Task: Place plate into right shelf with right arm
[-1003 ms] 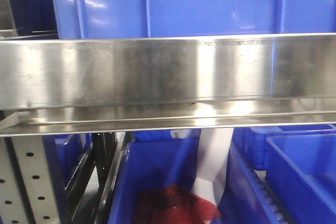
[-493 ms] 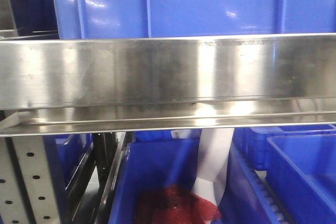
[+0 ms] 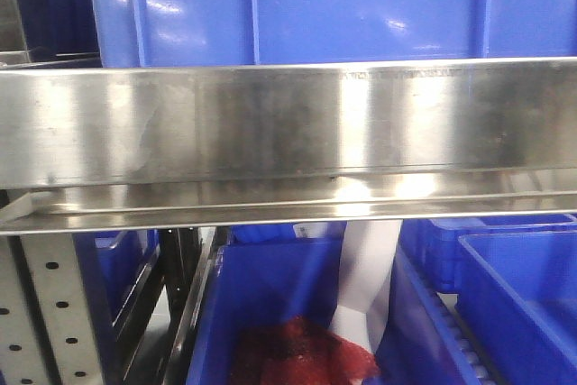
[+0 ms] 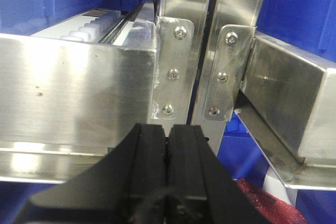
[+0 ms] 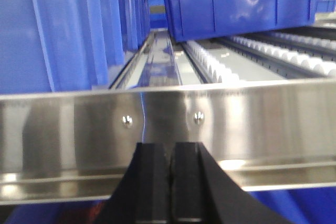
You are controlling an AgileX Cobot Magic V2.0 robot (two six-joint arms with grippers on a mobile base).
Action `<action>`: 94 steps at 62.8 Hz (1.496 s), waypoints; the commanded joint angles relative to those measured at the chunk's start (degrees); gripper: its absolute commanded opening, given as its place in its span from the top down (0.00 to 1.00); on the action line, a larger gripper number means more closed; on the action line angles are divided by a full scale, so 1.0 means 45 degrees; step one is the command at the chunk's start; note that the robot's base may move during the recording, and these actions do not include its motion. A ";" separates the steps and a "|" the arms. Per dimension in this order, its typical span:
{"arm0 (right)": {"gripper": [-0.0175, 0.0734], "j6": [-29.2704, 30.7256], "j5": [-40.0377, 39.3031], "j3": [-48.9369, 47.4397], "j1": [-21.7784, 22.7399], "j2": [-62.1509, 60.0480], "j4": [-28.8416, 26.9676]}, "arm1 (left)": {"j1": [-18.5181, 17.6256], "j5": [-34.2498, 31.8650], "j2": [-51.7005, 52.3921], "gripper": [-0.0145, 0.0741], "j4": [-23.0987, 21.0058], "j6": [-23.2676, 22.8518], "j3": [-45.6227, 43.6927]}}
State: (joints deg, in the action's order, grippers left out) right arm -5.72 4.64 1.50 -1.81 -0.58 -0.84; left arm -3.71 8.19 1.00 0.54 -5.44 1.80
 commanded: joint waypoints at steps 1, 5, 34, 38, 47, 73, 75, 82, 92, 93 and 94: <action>0.75 0.0014 -0.0915 -0.0055 0.0040 -0.0177 0.0112 | -0.0085 -0.1066 0.0053 0.89 -0.0030 -0.0075 0.0126; 0.75 0.0014 -0.0927 -0.0055 0.0040 -0.0177 0.0113 | -0.0085 -0.1066 0.0053 0.89 -0.0030 -0.0075 0.0126; 0.75 0.0014 -0.0927 -0.0055 0.0040 -0.0177 0.0311 | -0.0085 -0.1066 0.0053 0.89 -0.0030 -0.0075 0.0126; 0.75 0.0014 -0.0927 -0.0055 0.0040 -0.0177 0.0433 | -0.0085 -0.1066 0.0053 0.89 -0.0030 -0.0075 0.0126; 0.75 0.0014 -0.0927 -0.0055 0.0040 -0.0177 0.0532 | -0.0085 -0.1066 0.0053 0.89 -0.0030 -0.0075 0.0126; 0.75 0.0039 -0.0927 -0.0055 0.0040 -0.0177 0.0531 | -0.0085 -0.1066 0.0053 0.89 -0.0030 -0.0075 0.0126; 0.75 0.0039 -0.0927 -0.0055 0.0040 -0.0177 0.0531 | -0.0085 -0.1066 0.0053 0.89 -0.0030 -0.0075 0.0126; 0.75 0.0039 -0.0927 -0.0055 0.0040 -0.0177 0.0531 | -0.0085 -0.1066 0.0053 0.89 -0.0030 -0.0075 0.0126; 0.75 0.0027 -0.0927 -0.0055 0.0040 -0.0177 0.0531 | -0.0085 -0.1066 0.0053 0.89 -0.0030 -0.0075 0.0126; 0.75 0.0027 -0.0927 -0.0055 0.0040 -0.0177 0.0531 | -0.0085 -0.1066 0.0053 0.89 -0.0030 -0.0075 0.0126; 0.75 0.0027 -0.0927 -0.0055 0.0040 -0.0177 0.0531 | -0.0085 -0.1066 0.0053 0.89 -0.0030 -0.0075 0.0126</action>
State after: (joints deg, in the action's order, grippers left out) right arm -5.72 5.02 1.50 -1.81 -0.58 1.04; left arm -3.71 8.19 1.00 0.54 -5.44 1.80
